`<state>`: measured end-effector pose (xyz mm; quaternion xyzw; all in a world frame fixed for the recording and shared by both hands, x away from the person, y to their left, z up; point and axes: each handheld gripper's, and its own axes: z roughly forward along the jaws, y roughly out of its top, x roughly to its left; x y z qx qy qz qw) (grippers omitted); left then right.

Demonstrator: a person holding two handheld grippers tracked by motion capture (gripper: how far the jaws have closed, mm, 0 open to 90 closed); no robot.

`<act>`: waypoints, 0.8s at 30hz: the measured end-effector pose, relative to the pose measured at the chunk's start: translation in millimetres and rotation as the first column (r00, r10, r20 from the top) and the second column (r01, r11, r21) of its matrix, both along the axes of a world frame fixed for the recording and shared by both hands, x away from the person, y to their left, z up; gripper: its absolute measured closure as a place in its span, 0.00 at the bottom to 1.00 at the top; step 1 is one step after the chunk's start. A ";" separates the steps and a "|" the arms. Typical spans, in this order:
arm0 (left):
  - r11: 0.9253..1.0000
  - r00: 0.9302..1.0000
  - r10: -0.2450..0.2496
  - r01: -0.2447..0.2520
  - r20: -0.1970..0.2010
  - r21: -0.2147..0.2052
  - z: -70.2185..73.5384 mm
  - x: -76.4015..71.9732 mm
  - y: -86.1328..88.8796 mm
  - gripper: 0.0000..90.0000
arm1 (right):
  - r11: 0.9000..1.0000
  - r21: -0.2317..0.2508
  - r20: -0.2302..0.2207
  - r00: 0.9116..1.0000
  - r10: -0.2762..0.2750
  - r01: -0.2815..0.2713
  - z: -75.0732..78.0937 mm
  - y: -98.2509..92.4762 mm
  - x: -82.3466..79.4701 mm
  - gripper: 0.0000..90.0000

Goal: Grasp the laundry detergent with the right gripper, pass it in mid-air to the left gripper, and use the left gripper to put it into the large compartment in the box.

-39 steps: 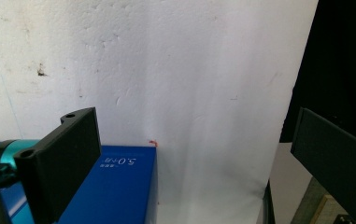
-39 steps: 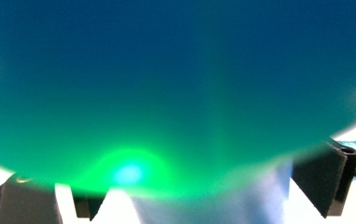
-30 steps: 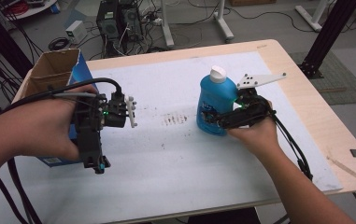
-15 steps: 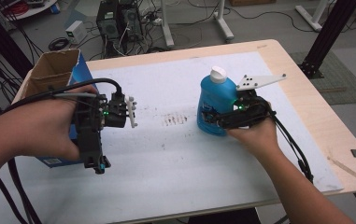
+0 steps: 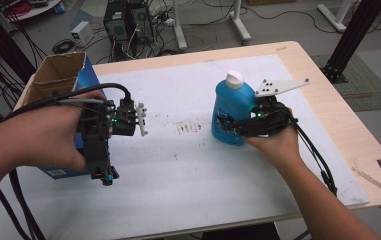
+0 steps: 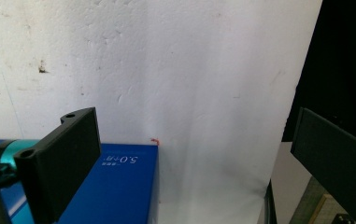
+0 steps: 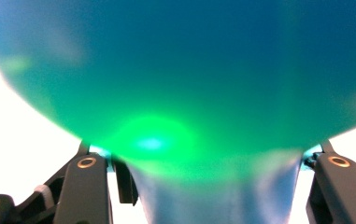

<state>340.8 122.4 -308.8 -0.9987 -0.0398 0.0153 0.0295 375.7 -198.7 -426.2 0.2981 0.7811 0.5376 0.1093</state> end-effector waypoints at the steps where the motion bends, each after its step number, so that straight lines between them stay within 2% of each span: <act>1: 1.000 1.000 0.003 -0.003 -0.001 0.000 -0.1 -0.2 0.2 0.02 | 1.000 -0.005 0.011 1.000 0.003 -0.002 0.0 0.0 0.0 0.46; 4: 1.000 1.000 0.001 -0.001 0.000 -0.001 -0.1 -0.1 0.3 0.02 | 1.000 -0.014 0.023 1.000 0.006 -0.006 0.6 0.4 -0.9 0.48; 5: 1.000 1.000 0.002 -0.002 0.000 -0.001 -0.1 -0.3 0.4 0.02 | 0.999 -0.033 0.047 0.999 0.006 -0.004 1.3 0.9 -1.7 0.49; 6: 1.000 1.000 -0.001 0.001 0.000 -0.001 0.1 -0.1 0.5 0.02 | 0.999 -0.040 0.052 0.999 0.003 -0.001 2.1 1.5 -2.8 0.50; 18: 1.000 1.000 0.012 -0.011 0.002 -0.007 3.8 -1.2 1.9 0.02 | 0.998 -0.046 0.067 0.997 0.047 -0.044 15.0 -0.2 -12.4 0.51; 19: 1.000 1.000 0.008 -0.008 0.005 -0.007 5.0 -0.9 1.6 0.02 | 0.996 -0.049 0.073 0.995 0.072 -0.069 21.4 1.6 -15.8 0.51; 24: 1.000 1.000 0.008 -0.008 0.017 -0.007 10.5 -1.1 -0.7 0.02 | 0.990 -0.054 0.078 0.987 0.137 -0.133 34.9 10.7 -23.2 0.51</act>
